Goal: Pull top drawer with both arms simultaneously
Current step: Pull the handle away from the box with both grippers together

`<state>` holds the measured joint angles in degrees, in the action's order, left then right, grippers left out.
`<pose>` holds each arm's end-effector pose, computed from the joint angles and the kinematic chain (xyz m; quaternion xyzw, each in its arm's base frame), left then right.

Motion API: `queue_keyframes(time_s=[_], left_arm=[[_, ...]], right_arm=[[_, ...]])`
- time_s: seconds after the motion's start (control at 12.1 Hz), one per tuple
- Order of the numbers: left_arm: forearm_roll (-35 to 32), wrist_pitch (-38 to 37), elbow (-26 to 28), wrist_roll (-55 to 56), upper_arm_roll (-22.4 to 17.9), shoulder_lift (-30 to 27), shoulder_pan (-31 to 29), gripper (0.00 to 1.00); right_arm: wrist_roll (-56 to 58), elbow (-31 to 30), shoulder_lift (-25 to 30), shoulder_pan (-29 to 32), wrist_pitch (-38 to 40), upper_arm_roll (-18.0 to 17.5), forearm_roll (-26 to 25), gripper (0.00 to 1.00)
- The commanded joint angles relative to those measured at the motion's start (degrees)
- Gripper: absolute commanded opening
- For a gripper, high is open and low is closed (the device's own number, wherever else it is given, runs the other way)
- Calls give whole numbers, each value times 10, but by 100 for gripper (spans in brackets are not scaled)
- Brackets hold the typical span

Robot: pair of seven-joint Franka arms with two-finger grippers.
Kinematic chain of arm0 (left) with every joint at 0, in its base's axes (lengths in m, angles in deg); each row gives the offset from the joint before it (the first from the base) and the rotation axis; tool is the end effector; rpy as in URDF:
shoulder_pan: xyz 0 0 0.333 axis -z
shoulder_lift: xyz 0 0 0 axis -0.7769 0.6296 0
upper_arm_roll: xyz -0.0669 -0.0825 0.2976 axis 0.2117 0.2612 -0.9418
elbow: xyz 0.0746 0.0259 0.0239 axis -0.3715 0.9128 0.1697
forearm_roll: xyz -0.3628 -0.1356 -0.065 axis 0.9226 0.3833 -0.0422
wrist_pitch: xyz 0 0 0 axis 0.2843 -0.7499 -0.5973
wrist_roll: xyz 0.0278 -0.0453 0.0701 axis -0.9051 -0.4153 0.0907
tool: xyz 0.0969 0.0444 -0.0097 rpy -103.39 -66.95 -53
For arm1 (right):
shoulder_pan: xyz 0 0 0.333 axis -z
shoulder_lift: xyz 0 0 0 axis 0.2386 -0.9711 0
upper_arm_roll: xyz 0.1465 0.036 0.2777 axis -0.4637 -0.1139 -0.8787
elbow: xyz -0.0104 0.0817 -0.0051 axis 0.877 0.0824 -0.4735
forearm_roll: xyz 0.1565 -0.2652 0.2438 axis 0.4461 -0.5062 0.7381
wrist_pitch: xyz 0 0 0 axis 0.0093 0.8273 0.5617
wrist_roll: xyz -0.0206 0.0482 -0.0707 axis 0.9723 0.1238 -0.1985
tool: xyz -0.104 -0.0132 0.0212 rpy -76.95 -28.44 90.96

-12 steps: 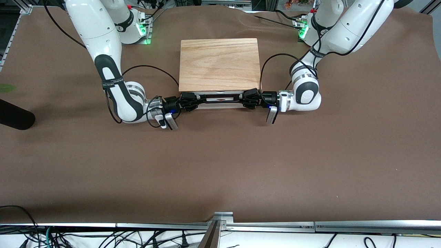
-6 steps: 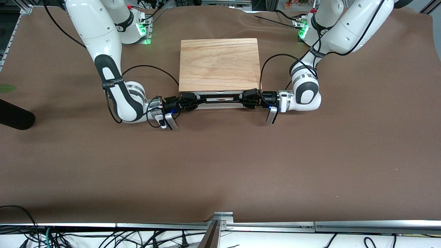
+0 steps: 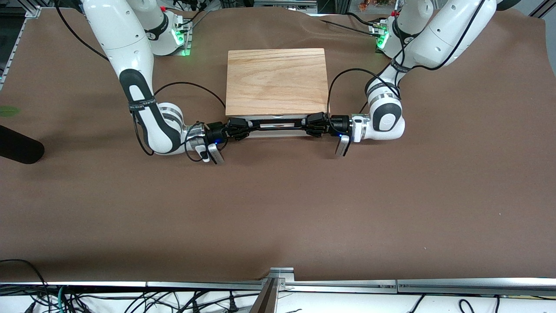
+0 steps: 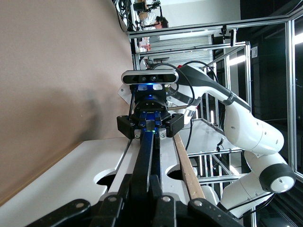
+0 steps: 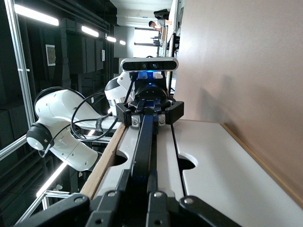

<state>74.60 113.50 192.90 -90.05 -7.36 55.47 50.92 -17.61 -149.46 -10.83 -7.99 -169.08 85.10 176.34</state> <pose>0.4702 -0.2810 0.1506 0.7132 -0.0399 0.0295 0.6992 0.5066 0.2868 0.1488 -0.6988 -0.1059 0.0474 0.7058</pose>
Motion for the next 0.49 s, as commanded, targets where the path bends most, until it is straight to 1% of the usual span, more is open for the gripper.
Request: queue_keyframes(time_s=[0.0, 0.25, 0.41], left_arm=[[-6, 12, -8, 17, -11, 14, -6, 0], [-46, 19, -29, 51, -21, 22, -6, 0], [-50, 19, -37, 59, -24, 22, -6, 0]], right_arm=[[27, -8, 2, 1, -21, 0, -5, 9], [16, 13, -3, 4, -24, 0, -4, 9], [1, 36, -12, 14, -24, 0, -5, 9]])
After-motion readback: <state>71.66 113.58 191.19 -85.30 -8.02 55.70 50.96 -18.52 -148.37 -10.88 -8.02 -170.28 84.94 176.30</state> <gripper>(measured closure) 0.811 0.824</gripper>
